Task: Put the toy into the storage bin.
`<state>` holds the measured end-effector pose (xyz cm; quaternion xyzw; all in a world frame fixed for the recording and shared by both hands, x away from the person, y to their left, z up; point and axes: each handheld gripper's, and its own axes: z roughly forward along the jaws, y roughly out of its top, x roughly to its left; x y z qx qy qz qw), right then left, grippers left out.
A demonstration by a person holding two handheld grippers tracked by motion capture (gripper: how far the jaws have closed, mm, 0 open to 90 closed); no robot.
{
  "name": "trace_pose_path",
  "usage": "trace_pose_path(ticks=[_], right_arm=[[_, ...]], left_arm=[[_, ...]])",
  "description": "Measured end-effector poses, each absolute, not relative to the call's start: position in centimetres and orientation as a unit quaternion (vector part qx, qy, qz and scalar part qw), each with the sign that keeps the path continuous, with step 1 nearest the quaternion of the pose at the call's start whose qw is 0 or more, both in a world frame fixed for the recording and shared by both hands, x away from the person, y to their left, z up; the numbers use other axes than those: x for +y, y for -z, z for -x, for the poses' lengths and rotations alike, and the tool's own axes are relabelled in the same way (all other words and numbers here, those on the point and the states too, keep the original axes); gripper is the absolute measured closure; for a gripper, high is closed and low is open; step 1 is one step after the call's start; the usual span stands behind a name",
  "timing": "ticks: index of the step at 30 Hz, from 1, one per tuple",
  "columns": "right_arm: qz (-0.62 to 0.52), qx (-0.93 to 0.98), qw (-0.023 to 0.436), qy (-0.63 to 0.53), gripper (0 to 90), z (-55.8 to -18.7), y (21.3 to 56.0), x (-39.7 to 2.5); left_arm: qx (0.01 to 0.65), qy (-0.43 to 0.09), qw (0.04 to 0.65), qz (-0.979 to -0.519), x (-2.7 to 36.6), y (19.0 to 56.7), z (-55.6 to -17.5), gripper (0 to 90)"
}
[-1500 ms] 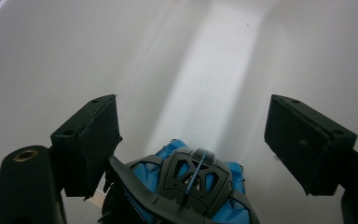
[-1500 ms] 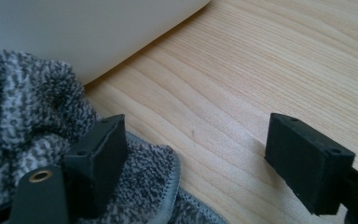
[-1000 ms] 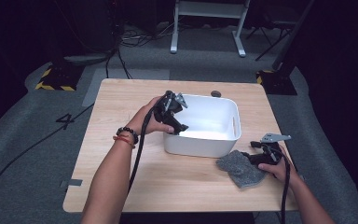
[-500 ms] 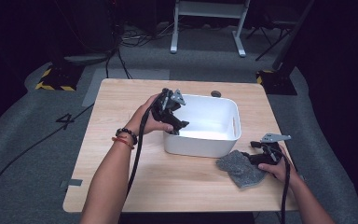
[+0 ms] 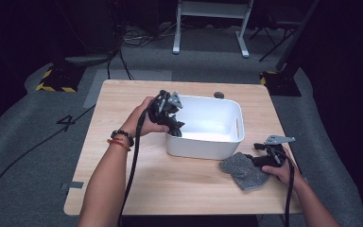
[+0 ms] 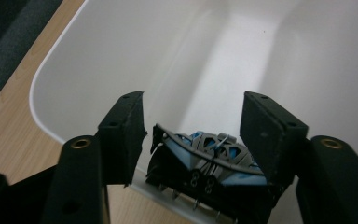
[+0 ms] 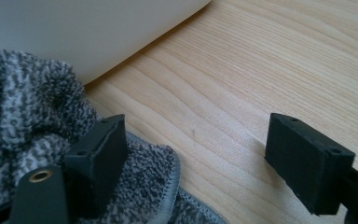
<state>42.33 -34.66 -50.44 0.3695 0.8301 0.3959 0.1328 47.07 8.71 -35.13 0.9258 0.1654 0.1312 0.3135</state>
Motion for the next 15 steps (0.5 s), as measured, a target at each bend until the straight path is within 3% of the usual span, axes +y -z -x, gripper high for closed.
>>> trace_pose_path(ticks=[4,8,15], right_arm=[[-0.369,0.830,0.133,-0.396,20.8,-42.3,50.4,-34.7],[-0.369,0.830,0.133,-0.396,20.8,-42.3,50.4,-34.6],[-0.369,0.830,0.133,-0.396,20.8,-42.3,50.4,-34.6]], left_arm=[[0.163,-0.123,0.342,-0.917,9.7,35.0,-46.7,52.7],[0.166,-0.105,0.370,-0.908,10.1,35.7,-46.6,56.7],[0.161,-0.092,0.359,-0.915,8.3,36.8,-46.6,49.7]])
